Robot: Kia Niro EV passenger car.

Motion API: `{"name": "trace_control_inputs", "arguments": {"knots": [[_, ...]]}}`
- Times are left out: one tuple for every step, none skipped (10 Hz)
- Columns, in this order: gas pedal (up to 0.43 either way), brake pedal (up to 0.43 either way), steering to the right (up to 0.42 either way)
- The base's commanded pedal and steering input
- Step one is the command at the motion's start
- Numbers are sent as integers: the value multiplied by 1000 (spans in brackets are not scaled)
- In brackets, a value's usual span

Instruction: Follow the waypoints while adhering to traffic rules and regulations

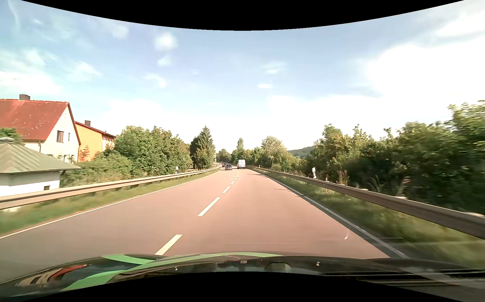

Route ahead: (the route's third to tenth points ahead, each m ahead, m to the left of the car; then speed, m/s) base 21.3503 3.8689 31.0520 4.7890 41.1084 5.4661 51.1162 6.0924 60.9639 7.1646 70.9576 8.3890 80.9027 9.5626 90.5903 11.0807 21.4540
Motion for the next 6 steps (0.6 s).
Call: {"name": "trace_control_inputs", "arguments": {"knots": [[240, 0, -11], [240, 0, -11], [240, 0, -11], [240, 0, -11], [209, 0, -11], [189, 0, -11]]}}
